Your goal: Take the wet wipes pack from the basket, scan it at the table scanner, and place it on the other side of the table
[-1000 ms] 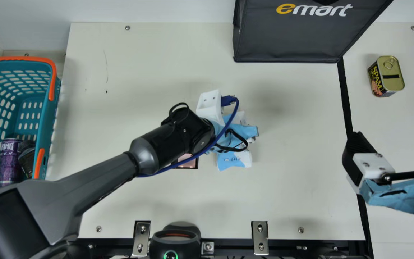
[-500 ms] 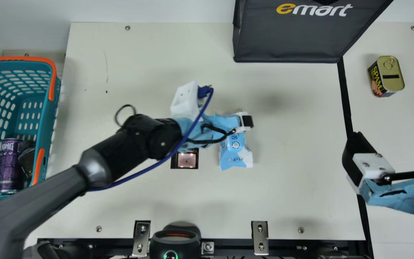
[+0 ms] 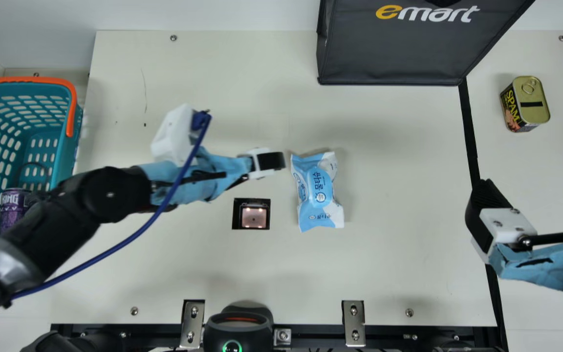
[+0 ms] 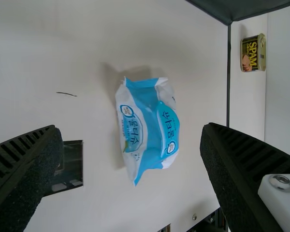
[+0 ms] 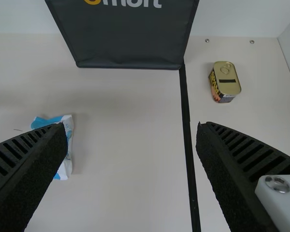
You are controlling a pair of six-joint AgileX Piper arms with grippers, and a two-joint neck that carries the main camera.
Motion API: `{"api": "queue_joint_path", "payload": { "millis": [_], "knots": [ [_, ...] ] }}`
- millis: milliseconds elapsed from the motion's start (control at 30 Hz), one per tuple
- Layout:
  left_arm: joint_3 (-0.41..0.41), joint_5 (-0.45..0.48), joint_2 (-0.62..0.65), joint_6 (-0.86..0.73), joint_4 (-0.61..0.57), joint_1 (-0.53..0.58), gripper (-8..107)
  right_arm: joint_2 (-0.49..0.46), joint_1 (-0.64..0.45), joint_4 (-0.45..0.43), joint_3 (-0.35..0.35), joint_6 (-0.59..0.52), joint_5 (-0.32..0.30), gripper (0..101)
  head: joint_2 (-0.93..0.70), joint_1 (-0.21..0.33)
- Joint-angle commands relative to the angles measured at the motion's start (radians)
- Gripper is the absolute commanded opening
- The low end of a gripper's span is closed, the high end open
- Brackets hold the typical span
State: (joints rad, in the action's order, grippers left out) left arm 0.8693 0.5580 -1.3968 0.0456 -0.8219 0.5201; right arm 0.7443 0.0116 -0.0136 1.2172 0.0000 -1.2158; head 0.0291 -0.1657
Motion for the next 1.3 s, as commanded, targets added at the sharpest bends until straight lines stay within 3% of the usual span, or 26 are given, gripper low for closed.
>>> {"api": "queue_joint_path", "payload": {
  "millis": [0,267,600,933,1267],
  "knots": [
    [-0.021,0.032,0.046,-0.115,-0.021,-0.073,90,0.000,0.000,0.000,0.000,0.000,0.000,95,-0.002,0.027],
    [-0.068,0.153,0.169,-0.284,-0.005,-0.272,90,0.000,0.000,0.000,0.000,0.000,0.000,95,-0.002,0.027],
    [-0.033,0.294,0.287,-0.304,0.232,-0.441,90,0.000,0.000,0.000,0.000,0.000,0.001,95,-0.002,0.027],
    [0.067,0.465,0.397,-0.226,0.472,-0.469,90,0.000,0.000,0.000,0.000,0.000,0.001,95,-0.002,0.027],
    [0.188,0.631,0.478,-0.206,0.556,-0.461,90,0.000,0.000,0.000,0.000,0.000,0.001,95,-0.002,0.027]
  ]
}}
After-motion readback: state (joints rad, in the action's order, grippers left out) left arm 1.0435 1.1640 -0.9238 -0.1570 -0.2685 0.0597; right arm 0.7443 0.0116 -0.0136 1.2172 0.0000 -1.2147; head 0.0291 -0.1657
